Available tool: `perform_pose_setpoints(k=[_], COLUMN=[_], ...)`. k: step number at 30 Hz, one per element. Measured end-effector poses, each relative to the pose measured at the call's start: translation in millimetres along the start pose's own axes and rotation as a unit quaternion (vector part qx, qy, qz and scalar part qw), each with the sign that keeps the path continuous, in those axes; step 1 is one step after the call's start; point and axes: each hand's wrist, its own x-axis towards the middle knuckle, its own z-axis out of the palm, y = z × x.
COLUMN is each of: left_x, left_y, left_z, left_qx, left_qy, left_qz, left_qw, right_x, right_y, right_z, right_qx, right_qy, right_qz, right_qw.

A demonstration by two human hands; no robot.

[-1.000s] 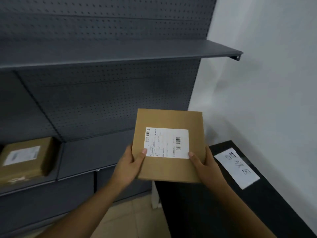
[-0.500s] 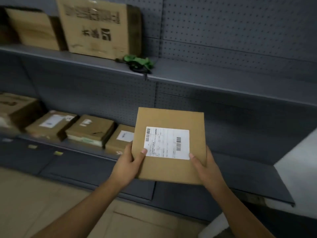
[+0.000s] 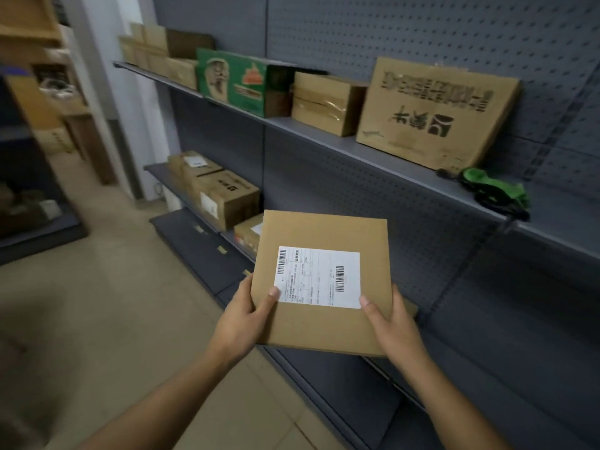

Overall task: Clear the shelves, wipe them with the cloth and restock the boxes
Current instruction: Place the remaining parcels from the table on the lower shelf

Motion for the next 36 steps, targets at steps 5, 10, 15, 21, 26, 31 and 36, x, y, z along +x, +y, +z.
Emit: perform_pose_setpoints(k=[5,10,15,21,26,31,36], left_x=[7.2,7.7,10.8,16.6,40.7,77.6,123.0], left_y=[-16.1,-22.8,-35.4,-58.1,-77.9,-101.4,-112.8], left_z=[-57.2,-104.8,-139.2,-183.1,-231.4,-293.0,-352.7], left_qx=[-0.010,-0.013,-0.013,-0.004,-0.017,-0.021,-0.011], left_qy=[0.085,0.173,0.239,0.294,0.317,0.319,0.314], left_qz=[-0.024,-0.048,-0.074,-0.104,-0.112,-0.108,-0.108], left_qw=[0.996,0.984,0.968,0.950,0.942,0.941,0.943], right_x=[40.1,76.3,104.1,118.6,137.6,160.6,179.9], right_y=[-28.1,-52.8,-72.4,-93.1,-120.7,-141.0,-172.2], right_z=[64.6,128.6,183.6,249.4,311.8,382.2,441.6], right_qx=[0.022,0.022,0.036,0.044,0.044,0.038,0.048], right_qy=[-0.092,-0.175,-0.242,-0.298,-0.330,-0.341,-0.323], right_qz=[-0.043,-0.088,-0.124,-0.150,-0.158,-0.161,-0.150], right_qw=[0.995,0.980,0.962,0.942,0.930,0.925,0.933])
